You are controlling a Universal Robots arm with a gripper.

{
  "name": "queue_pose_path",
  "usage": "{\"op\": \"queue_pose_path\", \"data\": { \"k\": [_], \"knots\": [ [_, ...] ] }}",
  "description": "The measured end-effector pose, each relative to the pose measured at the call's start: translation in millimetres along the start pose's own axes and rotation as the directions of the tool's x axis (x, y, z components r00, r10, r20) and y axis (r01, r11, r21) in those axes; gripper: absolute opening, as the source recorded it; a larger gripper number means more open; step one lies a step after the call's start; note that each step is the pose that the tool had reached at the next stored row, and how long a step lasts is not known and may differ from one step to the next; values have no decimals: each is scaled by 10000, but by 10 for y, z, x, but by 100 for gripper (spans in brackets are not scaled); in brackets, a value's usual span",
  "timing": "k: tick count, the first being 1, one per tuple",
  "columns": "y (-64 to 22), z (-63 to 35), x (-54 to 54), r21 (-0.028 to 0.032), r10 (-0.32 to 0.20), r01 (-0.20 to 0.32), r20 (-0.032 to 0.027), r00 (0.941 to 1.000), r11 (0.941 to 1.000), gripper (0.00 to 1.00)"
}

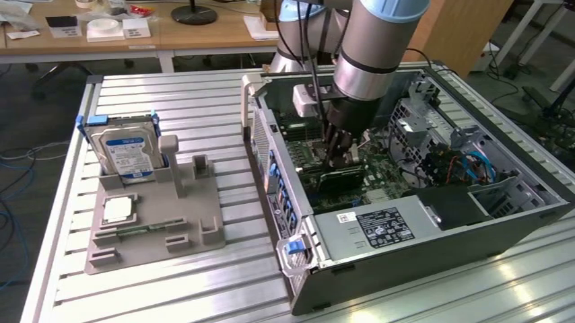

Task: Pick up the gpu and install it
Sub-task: 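Press down on the gpu until it lock into place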

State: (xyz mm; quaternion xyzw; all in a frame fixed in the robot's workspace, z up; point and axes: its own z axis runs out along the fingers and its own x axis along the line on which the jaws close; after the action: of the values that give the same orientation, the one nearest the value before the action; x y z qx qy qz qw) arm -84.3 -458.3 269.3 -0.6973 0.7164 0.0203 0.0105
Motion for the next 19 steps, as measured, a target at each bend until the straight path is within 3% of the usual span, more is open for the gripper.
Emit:
{"op": "queue_pose_path", "data": {
  "k": [4,19],
  "knots": [
    [-59,6,-2,1,-1,1,-10,10000,10000,11],
    [-66,92,2,-18,0,0,-43,10000,10000,11]
  ]
}}
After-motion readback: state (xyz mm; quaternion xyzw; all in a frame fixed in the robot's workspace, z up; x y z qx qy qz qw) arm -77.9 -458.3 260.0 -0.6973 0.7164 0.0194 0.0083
